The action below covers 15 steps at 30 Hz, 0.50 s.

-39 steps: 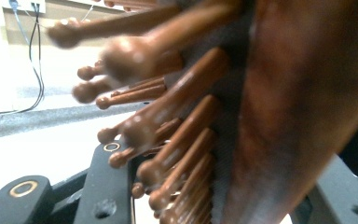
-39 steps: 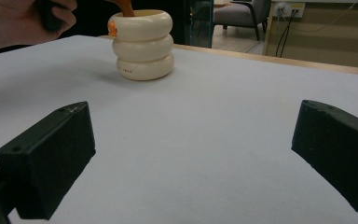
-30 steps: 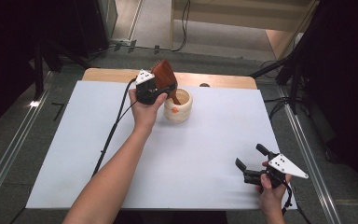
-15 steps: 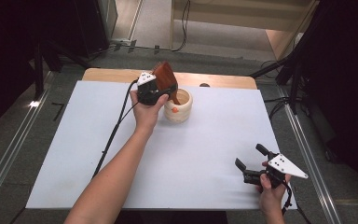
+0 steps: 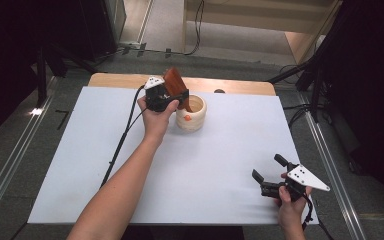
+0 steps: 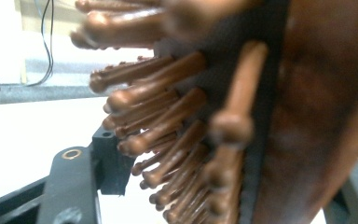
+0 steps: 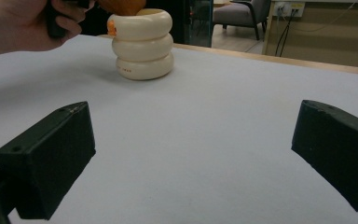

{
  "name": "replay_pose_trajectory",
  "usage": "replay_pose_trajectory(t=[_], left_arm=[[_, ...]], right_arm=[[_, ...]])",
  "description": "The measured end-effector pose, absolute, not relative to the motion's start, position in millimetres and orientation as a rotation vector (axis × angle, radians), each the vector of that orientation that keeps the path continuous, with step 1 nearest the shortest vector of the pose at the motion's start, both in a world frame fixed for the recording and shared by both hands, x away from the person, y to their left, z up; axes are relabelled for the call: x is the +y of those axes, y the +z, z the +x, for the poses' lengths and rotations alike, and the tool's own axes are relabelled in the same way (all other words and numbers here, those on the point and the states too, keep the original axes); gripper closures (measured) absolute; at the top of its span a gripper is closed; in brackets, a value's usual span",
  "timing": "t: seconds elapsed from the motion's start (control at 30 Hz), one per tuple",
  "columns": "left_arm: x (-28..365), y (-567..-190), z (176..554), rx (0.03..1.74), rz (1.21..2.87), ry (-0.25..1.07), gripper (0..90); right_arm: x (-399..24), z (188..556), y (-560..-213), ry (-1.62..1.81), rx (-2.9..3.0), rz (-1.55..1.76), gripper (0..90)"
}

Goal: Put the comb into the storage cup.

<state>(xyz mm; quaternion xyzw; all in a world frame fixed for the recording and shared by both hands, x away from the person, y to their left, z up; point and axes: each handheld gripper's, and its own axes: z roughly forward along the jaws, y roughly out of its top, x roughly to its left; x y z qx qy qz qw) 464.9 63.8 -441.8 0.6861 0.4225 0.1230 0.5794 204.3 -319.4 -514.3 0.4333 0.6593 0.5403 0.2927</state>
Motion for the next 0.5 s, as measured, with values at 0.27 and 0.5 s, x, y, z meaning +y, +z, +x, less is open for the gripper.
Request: replay_pose_trajectory(t=[0.27,0.5], left_arm=[[64.2,-442.2,464.1,0.986,1.635,0.271,13.4],[65.3,-440.5,460.6,0.950,1.656,0.286,0.0]], right_arm=[[-319.2,204.5,-514.3,1.438,1.756,1.158,0.0],[-319.2,204.4,-514.4,1.438,1.756,1.159,0.0]])
